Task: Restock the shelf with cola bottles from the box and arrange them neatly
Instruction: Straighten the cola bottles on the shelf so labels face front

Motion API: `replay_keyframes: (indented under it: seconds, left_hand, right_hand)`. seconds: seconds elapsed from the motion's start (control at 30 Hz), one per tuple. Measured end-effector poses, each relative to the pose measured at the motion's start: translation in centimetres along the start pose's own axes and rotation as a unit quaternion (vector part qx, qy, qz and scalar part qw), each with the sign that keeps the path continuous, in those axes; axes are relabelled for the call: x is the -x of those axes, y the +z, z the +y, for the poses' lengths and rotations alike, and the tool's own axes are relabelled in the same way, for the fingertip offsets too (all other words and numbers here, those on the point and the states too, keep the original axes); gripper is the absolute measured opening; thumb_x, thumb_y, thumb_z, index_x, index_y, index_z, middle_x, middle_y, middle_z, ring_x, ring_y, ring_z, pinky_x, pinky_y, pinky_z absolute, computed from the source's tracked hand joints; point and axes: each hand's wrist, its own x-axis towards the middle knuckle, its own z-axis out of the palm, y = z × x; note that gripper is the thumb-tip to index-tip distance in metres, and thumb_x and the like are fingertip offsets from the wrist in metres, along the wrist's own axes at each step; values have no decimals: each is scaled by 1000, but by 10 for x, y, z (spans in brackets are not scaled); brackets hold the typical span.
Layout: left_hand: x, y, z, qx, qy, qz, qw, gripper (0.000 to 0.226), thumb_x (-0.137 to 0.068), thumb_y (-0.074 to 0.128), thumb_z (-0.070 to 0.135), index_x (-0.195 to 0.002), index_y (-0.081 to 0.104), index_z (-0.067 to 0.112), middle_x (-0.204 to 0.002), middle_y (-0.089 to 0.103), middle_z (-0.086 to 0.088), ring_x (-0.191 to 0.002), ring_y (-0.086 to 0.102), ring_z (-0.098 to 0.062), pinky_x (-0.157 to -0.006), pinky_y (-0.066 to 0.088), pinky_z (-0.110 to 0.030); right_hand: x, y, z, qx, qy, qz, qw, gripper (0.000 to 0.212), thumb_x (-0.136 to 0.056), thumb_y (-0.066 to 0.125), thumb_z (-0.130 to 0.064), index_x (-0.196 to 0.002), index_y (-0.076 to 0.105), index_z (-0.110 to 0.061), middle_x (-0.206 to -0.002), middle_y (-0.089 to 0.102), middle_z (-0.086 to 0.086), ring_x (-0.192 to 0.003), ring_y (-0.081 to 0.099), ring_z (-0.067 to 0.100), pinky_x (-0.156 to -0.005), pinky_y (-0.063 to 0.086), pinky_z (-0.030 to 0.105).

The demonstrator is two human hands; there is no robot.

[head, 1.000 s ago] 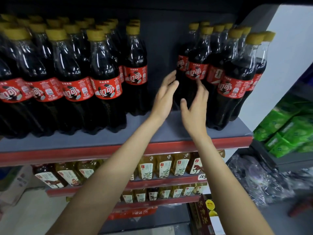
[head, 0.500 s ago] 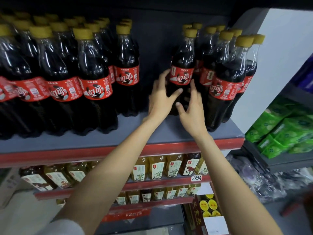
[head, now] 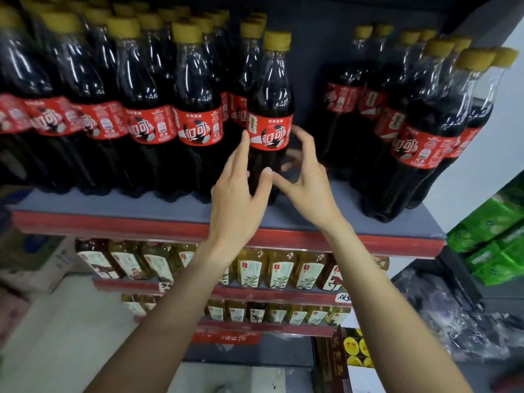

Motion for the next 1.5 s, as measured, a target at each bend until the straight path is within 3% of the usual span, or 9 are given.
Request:
replay_keyframes:
  seconds: [0.37, 0.47, 0.63, 0.8, 0.9, 1.03, 1.17, 1.3, 1.5]
  left_hand:
    - [-5, -30, -38, -305, 152, 133, 931, 70, -79, 73, 29, -141, 42, 17, -132, 42, -7, -116, 36, -24, -98, 37, -35]
    - [-7, -30, -40, -338, 162, 126, 918, 80, -74, 76, 35, -143, 40, 18, -142, 28, -6, -127, 29, -27, -106, 26, -36]
    - [-14, -36, -43, -359, 159, 83, 916, 91, -73, 75, 43, -148, 30, 20, -156, 15, -8, -144, 8, -33, -117, 7, -50]
    - [-17, -38, -45, -336, 174, 69, 923, 91, -74, 75, 39, -149, 28, 19, -156, 17, -9, -144, 7, -33, -117, 11, -53]
    - [-14, -36, -42, -284, 195, 107, 933, 73, -79, 72, 30, -143, 40, 15, -152, 27, -15, -142, 15, -32, -116, 17, -49]
    - [-8, -20, -24, -113, 285, 175, 935, 39, -84, 63, 17, -122, 55, 9, -124, 58, -14, -123, 44, -27, -107, 33, -36]
    - [-12, 7, 5, 48, 243, 53, 967, 32, -85, 59, 13, -117, 58, 7, -106, 66, -2, -103, 58, -17, -97, 44, -32]
    - [-22, 44, 37, 207, 31, -177, 962, 46, -90, 61, 18, -133, 45, 23, -114, 62, 9, -101, 60, -2, -92, 48, -22]
    - [-28, 100, 71, 306, -81, -312, 896, 54, -98, 49, 21, -146, 27, 33, -144, 44, -5, -122, 47, -4, -106, 39, -28]
  right_hand:
    - [-8, 26, -3, -68, -9, -34, 997, 71, -85, 71, -32, -144, 33, -25, -131, 56, -6, -112, 57, 10, -89, 53, 29]
    - [-15, 19, -4, -123, 21, 27, 992, 59, -96, 51, -42, -147, 34, -20, -147, 44, -2, -132, 42, 7, -108, 35, 21]
    - [-44, 44, -8, -253, 133, 20, 958, 69, -96, 20, -58, -154, 1, -25, -162, 0, -5, -148, -1, 9, -123, 2, 41]
    - [-40, 57, -18, -293, 179, -25, 939, 73, -92, 13, -69, -153, 20, -28, -157, 28, -4, -143, 27, 9, -121, 19, 37]
    - [-22, 42, -20, -257, 129, -1, 958, 59, -102, 18, -51, -154, 11, -26, -161, 14, -8, -144, 16, 1, -120, 15, 28]
    - [23, 5, -16, -153, 79, 92, 981, 41, -101, 47, -24, -141, 44, -16, -141, 51, -2, -129, 46, 2, -107, 35, 18]
    - [67, -39, -2, -99, 69, 244, 962, 28, -98, 52, -9, -125, 55, -15, -105, 70, 1, -104, 64, 14, -95, 49, 34]
    - [79, -82, 22, 21, 90, 380, 920, 42, -90, 57, -12, -131, 49, -8, -117, 59, 2, -109, 57, 13, -97, 47, 43]
    - [65, -106, 39, 83, 107, 247, 959, 97, -80, 77, -25, -153, 12, -20, -134, 53, 3, -115, 56, 9, -94, 48, 23]
